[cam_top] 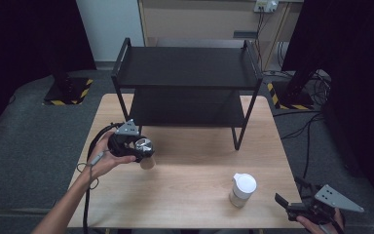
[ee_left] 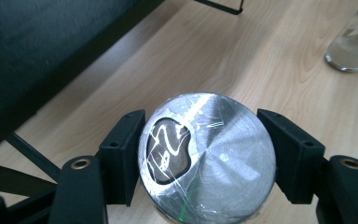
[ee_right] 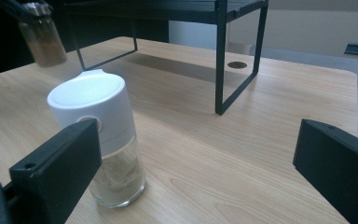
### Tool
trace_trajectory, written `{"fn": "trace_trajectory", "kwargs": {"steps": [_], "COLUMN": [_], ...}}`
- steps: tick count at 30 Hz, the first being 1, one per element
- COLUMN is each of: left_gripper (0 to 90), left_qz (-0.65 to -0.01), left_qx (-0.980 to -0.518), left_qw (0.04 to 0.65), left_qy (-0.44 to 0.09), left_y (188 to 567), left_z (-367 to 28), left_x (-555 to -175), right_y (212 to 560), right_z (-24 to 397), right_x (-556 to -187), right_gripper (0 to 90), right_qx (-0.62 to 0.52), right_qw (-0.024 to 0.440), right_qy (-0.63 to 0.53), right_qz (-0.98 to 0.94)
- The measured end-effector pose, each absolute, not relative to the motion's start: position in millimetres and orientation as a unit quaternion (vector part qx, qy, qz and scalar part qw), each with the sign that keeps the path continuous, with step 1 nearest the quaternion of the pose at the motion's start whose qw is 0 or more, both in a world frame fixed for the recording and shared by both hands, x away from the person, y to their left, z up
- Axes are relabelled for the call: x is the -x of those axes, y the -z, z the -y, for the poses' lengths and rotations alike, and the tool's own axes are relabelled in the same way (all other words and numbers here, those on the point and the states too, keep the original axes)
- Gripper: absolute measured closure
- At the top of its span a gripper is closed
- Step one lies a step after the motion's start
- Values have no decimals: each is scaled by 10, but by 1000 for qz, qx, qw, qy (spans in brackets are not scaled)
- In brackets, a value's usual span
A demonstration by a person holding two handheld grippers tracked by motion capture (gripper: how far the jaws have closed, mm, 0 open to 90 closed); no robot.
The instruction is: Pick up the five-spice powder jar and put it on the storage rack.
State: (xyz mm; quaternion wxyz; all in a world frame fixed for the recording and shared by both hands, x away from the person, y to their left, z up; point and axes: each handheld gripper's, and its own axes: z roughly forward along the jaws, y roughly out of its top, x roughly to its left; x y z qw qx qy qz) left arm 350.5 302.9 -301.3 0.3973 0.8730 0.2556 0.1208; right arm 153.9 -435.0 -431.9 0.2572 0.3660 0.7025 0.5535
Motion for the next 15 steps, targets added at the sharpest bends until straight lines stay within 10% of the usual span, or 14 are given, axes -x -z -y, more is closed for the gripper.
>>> {"fn": "trace_trajectory", "kwargs": {"steps": [15], "left_gripper": [341], "left_qz": [-205], "left_qx": [-890], "left_qw": [395], "left_qy": [-101], "left_y": [2017], "left_z": [-2914], "left_x": [-3514], "right_y": [4323], "right_z": [4358], "right_x": [-1551], "right_gripper": [9], "right_qx": [-366], "right_qw": [250], "right_qy": [-557], "right_qz": [-702]}}
